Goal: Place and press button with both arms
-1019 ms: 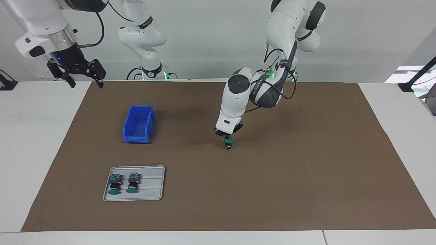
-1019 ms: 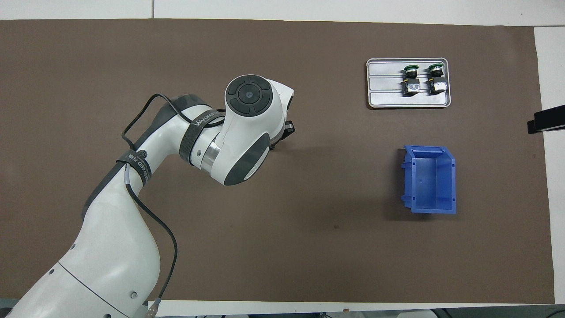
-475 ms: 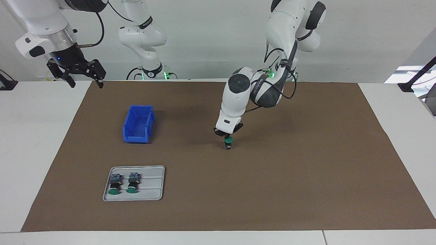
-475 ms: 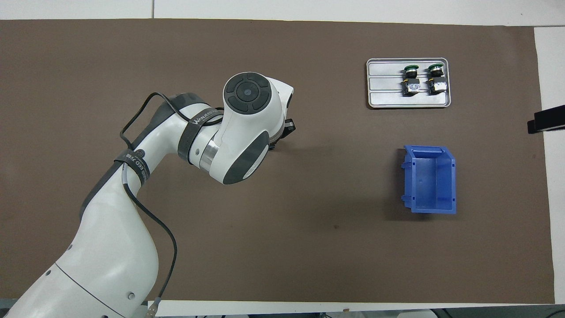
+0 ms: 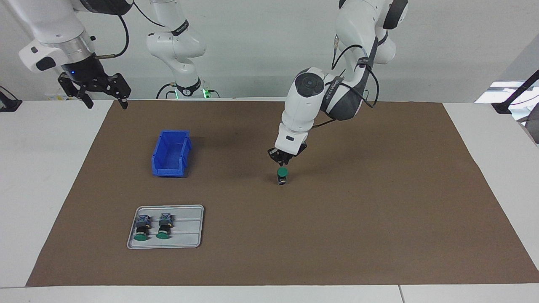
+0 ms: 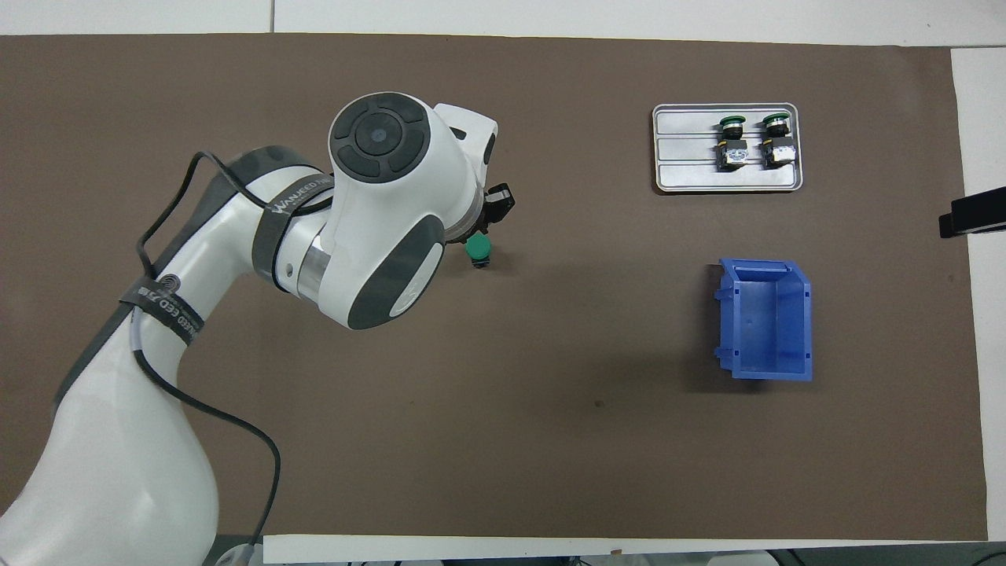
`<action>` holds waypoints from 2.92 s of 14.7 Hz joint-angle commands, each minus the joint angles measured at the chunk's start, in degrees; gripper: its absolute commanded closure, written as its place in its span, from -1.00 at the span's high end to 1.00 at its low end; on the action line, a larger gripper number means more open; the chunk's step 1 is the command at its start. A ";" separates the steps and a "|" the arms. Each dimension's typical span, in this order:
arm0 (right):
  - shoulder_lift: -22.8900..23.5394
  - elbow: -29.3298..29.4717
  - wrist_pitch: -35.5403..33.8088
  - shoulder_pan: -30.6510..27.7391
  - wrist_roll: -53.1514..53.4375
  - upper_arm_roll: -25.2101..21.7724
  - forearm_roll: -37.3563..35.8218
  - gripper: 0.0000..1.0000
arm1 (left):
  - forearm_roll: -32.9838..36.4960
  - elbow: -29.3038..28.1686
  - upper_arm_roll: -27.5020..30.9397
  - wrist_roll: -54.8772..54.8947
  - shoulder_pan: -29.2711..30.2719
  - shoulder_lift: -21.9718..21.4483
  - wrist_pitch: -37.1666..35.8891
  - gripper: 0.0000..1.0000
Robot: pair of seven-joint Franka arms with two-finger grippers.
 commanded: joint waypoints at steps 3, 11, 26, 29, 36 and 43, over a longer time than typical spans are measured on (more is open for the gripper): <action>-1.31 -1.43 -0.22 -1.19 -1.31 0.87 -0.21 0.97 | 0.26 -0.40 1.03 0.68 5.72 -6.04 -5.78 1.00; -1.31 -1.43 -0.22 -1.19 -1.31 0.87 -0.21 0.97 | 0.26 -0.31 1.29 29.56 25.32 -16.15 -20.36 1.00; -1.40 -1.16 -7.61 -2.50 -8.92 0.08 -0.12 0.97 | 2.55 -7.42 0.59 51.13 34.31 -25.83 -29.61 1.00; -1.40 -1.43 -2.16 -1.45 -10.02 1.74 2.07 0.96 | 2.37 -6.99 0.50 51.13 34.22 -25.39 -29.61 1.00; -0.61 -4.68 9.70 -0.93 9.66 12.99 3.66 0.85 | 2.37 -6.11 0.68 51.04 34.22 -25.13 -29.17 1.00; 7.82 -5.39 23.76 7.95 23.02 13.61 3.66 0.83 | 2.46 -6.29 1.03 50.61 33.78 -25.13 -29.43 1.00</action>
